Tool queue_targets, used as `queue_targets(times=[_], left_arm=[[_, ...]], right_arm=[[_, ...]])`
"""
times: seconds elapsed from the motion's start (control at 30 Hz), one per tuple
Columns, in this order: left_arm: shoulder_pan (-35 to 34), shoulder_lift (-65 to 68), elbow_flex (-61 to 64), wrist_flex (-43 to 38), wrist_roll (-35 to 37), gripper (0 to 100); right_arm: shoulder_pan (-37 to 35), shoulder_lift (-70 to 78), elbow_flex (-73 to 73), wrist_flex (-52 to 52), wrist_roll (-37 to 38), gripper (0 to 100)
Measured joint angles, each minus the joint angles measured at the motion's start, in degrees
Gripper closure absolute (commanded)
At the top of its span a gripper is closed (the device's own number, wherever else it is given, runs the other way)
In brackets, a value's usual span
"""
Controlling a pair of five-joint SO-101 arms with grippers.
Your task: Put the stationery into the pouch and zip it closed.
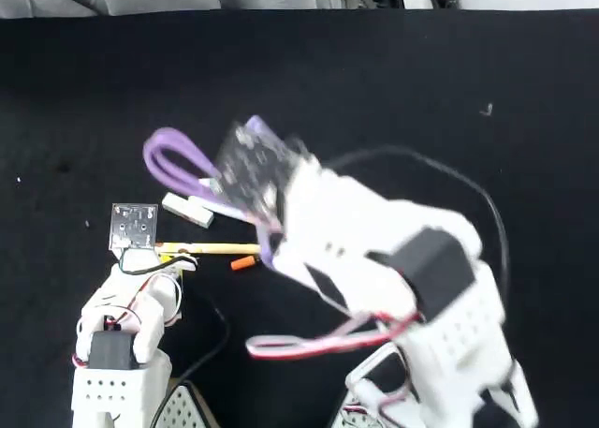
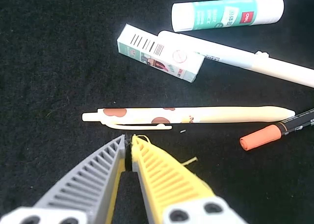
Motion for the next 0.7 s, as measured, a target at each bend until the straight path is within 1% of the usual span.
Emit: queue_targets(times=[0.2,0.27,0.37,0.5,0.7], left_arm=[[0.0,0.0,0.0,0.0,0.0,97],[0.0,0.0,0.0,0.0,0.0,97],[0.0,0.0,0.0,0.0,0.0,97],[0.0,0.0,0.0,0.0,0.0,97],[0.0,0.0,0.0,0.0,0.0,97]], right_arm=[[0.53,-16.0,20.92,-2.11,0.79,98.8],[2.99,-21.36,27.25,-4.75,1.58,98.8],[6.51,-27.34,35.34,-10.55,5.1,98.8],[8.0,-29.63,43.43,-19.96,6.95,98.8],[8.0,-28.4,50.11,-35.16,7.12,98.8]])
